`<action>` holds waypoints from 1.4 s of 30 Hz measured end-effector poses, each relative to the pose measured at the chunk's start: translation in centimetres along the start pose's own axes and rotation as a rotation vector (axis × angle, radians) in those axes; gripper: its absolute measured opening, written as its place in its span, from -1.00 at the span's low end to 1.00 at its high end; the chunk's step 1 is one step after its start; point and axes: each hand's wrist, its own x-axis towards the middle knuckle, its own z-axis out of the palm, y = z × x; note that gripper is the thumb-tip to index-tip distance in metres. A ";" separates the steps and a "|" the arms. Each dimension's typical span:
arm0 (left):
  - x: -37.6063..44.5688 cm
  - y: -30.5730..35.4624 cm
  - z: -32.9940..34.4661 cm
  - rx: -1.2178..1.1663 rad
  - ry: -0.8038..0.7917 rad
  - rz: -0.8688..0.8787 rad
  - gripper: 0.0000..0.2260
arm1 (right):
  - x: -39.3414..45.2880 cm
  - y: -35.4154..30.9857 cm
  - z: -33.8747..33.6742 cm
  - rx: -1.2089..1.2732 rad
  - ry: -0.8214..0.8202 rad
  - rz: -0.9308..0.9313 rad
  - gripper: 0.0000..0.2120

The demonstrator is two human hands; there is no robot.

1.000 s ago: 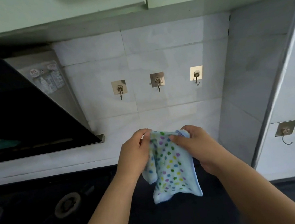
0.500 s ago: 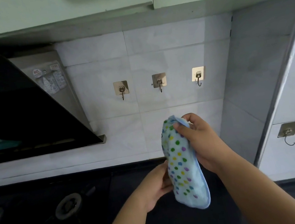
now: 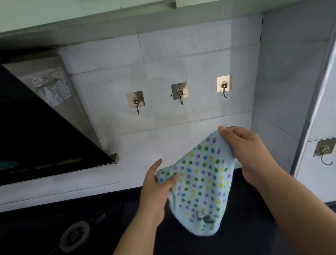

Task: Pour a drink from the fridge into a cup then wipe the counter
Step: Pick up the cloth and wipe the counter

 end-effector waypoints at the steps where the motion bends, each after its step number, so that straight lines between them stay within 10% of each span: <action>1: 0.5 0.8 -0.6 0.117 0.038 0.059 -0.49 | 0.3 0.3 -0.3 -0.014 0.032 -0.004 -0.72; 5: 2.3 4.2 -2.4 0.461 0.113 0.274 -0.90 | 1.6 1.7 -0.4 -0.024 0.075 0.011 -0.78; 15: 6.6 10.2 -4.1 0.354 -0.097 0.236 -0.73 | 4.5 2.7 0.8 -0.145 0.096 -0.055 -0.78; 24: 12.0 11.2 -3.2 1.034 0.018 0.586 -0.93 | 8.4 2.4 1.4 -0.332 0.173 -0.054 -0.76; 30: 14.3 11.7 2.3 0.812 0.013 0.478 -0.88 | 14.5 0.8 -1.5 -0.289 0.171 -0.021 -0.79; 35: 16.9 12.6 9.2 0.837 0.030 0.554 -0.95 | 20.3 -0.5 -6.4 -0.221 0.054 -0.095 -0.40; 42: 22.8 12.4 18.2 1.044 -0.114 0.616 -0.61 | 27.3 -1.1 -10.4 -0.783 0.090 -0.163 -0.13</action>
